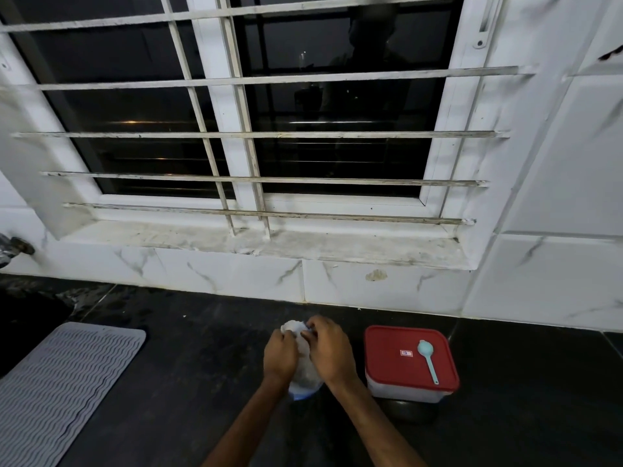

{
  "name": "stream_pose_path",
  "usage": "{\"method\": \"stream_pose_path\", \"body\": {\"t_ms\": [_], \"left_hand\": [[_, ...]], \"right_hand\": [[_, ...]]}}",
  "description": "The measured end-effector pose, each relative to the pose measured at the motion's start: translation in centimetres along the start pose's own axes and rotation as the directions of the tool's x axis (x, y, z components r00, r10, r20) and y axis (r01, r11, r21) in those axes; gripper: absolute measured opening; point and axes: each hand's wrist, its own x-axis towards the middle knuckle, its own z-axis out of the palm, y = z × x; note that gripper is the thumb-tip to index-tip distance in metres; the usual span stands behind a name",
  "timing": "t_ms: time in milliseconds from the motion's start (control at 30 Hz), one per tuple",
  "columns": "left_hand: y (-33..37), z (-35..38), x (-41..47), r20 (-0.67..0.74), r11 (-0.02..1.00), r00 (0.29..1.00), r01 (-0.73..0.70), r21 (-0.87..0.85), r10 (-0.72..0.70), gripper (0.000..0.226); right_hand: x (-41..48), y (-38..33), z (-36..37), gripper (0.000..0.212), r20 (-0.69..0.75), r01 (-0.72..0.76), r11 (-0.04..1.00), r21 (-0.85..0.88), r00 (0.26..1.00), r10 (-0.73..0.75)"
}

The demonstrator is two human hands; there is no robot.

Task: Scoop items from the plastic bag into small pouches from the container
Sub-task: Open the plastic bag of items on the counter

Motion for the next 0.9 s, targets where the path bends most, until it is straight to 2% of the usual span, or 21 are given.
{"method": "stream_pose_path", "body": {"t_ms": [67, 133, 267, 333, 400, 467, 533, 600, 700, 767, 833, 900], "left_hand": [[-0.4, 0.3, 0.4, 0.040, 0.996, 0.999, 0.035, -0.087, -0.032, 0.038], [-1.6, 0.6, 1.2, 0.070, 0.994, 0.998, 0.014, -0.109, -0.006, 0.046], [-0.8, 0.3, 0.2, 0.081, 0.993, 0.992, -0.085, -0.084, 0.092, 0.036], [-0.1, -0.5, -0.2, 0.113, 0.966, 0.962, -0.255, 0.046, 0.249, 0.024], [0.3, -1.7, -0.2, 0.224, 0.856, 0.895, -0.437, 0.275, 0.385, 0.022], [0.2, -2.7, 0.3, 0.289, 0.769, 0.871, -0.488, 0.412, 0.397, 0.030], [-0.2, -3.1, 0.4, 0.288, 0.724, 0.863, -0.505, 0.470, 0.415, 0.030], [-0.3, -3.0, 0.2, 0.255, 0.724, 0.867, -0.498, 0.478, 0.428, 0.024], [0.2, -3.0, 0.2, 0.149, 0.778, 0.907, -0.415, 0.472, 0.393, 0.018], [0.4, -3.0, 0.5, 0.108, 0.746, 0.905, -0.402, 0.531, 0.411, 0.018], [0.7, -3.0, 0.4, 0.137, 0.666, 0.874, -0.449, 0.596, 0.466, 0.021], [1.0, -3.3, 0.3, 0.183, 0.592, 0.847, -0.488, 0.642, 0.499, 0.037]], "right_hand": [[-0.1, -0.7, 0.1, 0.013, 0.073, -0.058, 0.998, -0.009, 0.996, 0.059], [-0.1, -1.2, 0.1, 0.016, 0.109, -0.086, 0.996, -0.007, 0.990, 0.087], [-0.1, -1.6, -0.4, 0.011, 0.120, -0.107, 0.994, 0.006, 0.987, 0.106], [0.5, -1.0, -0.8, 0.021, 0.073, -0.233, 0.959, 0.161, 0.972, 0.224], [1.4, -1.0, -1.4, 0.023, 0.091, -0.369, 0.897, 0.245, 0.929, 0.358], [1.9, -1.0, -1.7, 0.029, 0.172, -0.429, 0.861, 0.272, 0.902, 0.395], [1.9, -1.3, -1.8, 0.033, 0.251, -0.427, 0.848, 0.314, 0.899, 0.360], [1.7, -1.6, -1.9, 0.041, 0.317, -0.394, 0.847, 0.358, 0.904, 0.286], [1.4, -1.3, -2.1, 0.038, 0.397, -0.229, 0.951, 0.206, 0.908, 0.133], [1.3, -0.7, -2.1, 0.033, 0.370, -0.117, 0.985, 0.128, 0.927, 0.063], [1.3, -0.3, -2.5, 0.023, 0.277, -0.060, 0.992, 0.107, 0.961, 0.028], [1.6, -0.8, -3.1, 0.020, 0.183, 0.001, 0.999, 0.047, 0.983, -0.010]]}}
